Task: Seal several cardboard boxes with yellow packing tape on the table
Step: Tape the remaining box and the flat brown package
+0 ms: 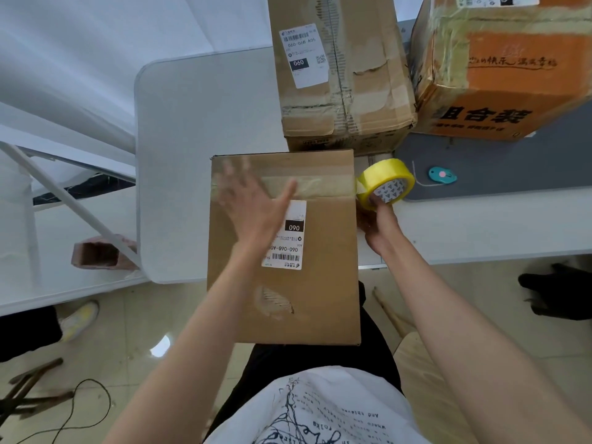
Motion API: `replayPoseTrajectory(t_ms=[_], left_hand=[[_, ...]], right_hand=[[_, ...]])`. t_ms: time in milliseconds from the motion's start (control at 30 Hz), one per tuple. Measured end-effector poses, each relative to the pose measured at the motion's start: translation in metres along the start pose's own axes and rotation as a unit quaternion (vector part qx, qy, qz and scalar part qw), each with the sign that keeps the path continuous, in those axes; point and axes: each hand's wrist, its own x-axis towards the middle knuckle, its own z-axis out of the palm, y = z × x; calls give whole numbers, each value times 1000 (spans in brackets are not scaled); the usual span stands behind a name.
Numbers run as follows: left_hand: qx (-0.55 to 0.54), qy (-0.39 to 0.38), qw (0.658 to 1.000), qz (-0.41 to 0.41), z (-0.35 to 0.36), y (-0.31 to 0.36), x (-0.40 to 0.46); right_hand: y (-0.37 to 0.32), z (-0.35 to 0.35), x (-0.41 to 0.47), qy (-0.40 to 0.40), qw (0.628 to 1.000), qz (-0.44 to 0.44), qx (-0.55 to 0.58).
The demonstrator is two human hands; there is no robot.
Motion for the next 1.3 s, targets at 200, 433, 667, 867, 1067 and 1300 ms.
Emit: replayPoseTrajectory(t_ms=[200,433,667,867,1067,1300], left_hand=[[-16,-56,988,-140,-15,-41,47],[-7,-49,990,-134,-11,-51,50],[-25,-61,989,-133,-13,-55,54],[-48,-52,989,-132,-18,-64,55],[-77,-79,988,-112,-29,-64,39],[-284,-174,940,78,-84,15,-9]], right_hand=[[-2,8,4,8,999,-18,-27],[13,11,-8,-5,1000,2,-10],[6,14,-14,-21,1000,13,18],[-1,24,-27,-46,999,9,-6],[-35,50,-88,-40,989,-103,-102],[-83,85,-172,47,931,-278,-232]])
